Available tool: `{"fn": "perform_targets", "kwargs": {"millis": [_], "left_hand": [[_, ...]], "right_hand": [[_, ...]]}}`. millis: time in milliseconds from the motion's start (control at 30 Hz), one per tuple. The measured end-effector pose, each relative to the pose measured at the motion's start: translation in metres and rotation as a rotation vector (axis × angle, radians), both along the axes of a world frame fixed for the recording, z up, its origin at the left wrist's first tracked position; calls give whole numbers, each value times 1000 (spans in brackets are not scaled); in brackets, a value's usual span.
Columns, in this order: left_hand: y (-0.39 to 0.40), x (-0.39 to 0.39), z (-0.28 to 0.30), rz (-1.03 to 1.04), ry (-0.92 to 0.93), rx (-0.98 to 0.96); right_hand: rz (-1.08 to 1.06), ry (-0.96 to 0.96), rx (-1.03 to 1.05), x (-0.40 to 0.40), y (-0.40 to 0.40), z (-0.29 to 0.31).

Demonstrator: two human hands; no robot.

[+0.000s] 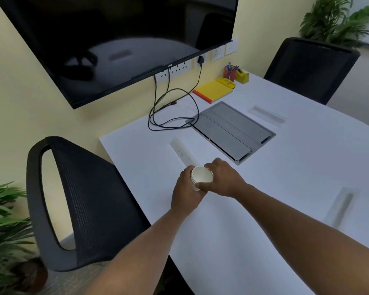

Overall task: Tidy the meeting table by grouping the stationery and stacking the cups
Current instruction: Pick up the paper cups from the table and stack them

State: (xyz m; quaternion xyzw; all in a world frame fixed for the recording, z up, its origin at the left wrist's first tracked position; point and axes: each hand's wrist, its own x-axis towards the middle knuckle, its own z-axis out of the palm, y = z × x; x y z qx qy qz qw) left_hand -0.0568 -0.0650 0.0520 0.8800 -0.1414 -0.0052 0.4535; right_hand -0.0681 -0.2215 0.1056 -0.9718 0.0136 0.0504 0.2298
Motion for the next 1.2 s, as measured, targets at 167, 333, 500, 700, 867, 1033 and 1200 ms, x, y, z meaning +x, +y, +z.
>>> {"fn": "perform_targets", "kwargs": {"millis": [167, 333, 500, 700, 867, 1033, 1200], "left_hand": [[-2, -9, -7, -19, 15, -1], [1, -9, -9, -20, 11, 25], [-2, 6, -20, -48, 48, 51], [-4, 16, -28, -59, 60, 76], [-5, 18, -25, -51, 47, 69], [-6, 19, -27, -44, 39, 81], [-3, 20, -30, -71, 34, 131]], "right_hand": [[-20, 1, 37, -8, -6, -9], [35, -28, 39, -10, -4, -13], [71, -18, 50, -5, -4, -26], [116, -51, 93, 0, 0, -36], [104, -99, 103, 1, -5, -33], [101, -191, 82, -1, -9, -38], [49, -98, 151, 0, -14, -44]]}}
